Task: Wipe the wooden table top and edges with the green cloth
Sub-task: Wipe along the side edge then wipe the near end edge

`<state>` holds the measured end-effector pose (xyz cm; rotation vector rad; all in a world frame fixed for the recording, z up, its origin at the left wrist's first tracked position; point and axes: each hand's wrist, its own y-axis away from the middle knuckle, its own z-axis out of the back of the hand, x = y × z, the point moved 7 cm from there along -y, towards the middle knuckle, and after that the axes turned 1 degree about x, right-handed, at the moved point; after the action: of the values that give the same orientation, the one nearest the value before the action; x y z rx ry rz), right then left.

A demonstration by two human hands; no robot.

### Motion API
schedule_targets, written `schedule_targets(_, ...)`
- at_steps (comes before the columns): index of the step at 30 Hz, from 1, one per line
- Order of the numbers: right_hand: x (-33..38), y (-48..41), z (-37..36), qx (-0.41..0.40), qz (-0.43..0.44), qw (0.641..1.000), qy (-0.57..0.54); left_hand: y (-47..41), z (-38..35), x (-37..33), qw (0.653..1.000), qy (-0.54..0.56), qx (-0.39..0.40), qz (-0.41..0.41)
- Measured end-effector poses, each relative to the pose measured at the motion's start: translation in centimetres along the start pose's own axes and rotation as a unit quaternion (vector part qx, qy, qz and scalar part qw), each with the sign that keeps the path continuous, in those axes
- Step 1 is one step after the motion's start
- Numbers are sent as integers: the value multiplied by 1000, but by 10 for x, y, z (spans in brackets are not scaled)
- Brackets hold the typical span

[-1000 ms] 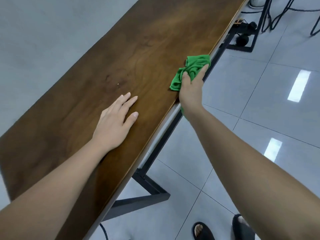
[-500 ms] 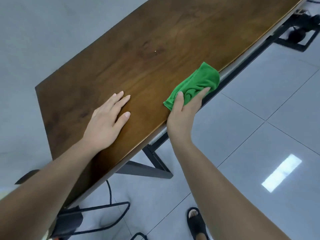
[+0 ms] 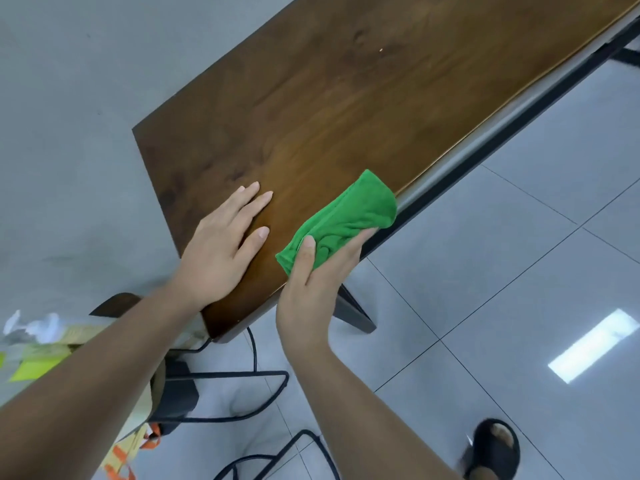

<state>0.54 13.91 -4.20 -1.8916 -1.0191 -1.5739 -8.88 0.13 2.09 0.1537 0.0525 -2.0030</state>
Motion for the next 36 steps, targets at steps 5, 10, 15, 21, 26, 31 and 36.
schedule_targets(5, -17, 87, -38, 41, -6, 999, -2, 21, 1, 27, 1000, 3, -11, -20)
schedule_targets(10, -21, 103, -51, 41, -1, 999, 8, 20, -1, 30, 1000, 6, -21, -16)
schedule_targets(15, -14, 42, -27, -13, 7, 999, 48, 20, -2, 32, 1000, 11, -27, 0)
schedule_targets(21, 6, -85, 32, -80, 1, 993, 83, 19, -2, 32, 999, 10, -33, 10)
schedule_targets(26, 18, -123, 50, -85, -19, 994, 60, 18, -4, 34, 999, 14, -39, 8)
schedule_targets(31, 1, -57, 20, -51, -28, 997, 51, 19, -4, 33, 999, 25, -47, 8)
schedule_targets(36, -22, 40, -26, -3, -19, 998, 57, 27, 0, 34, 995, 50, -82, 24)
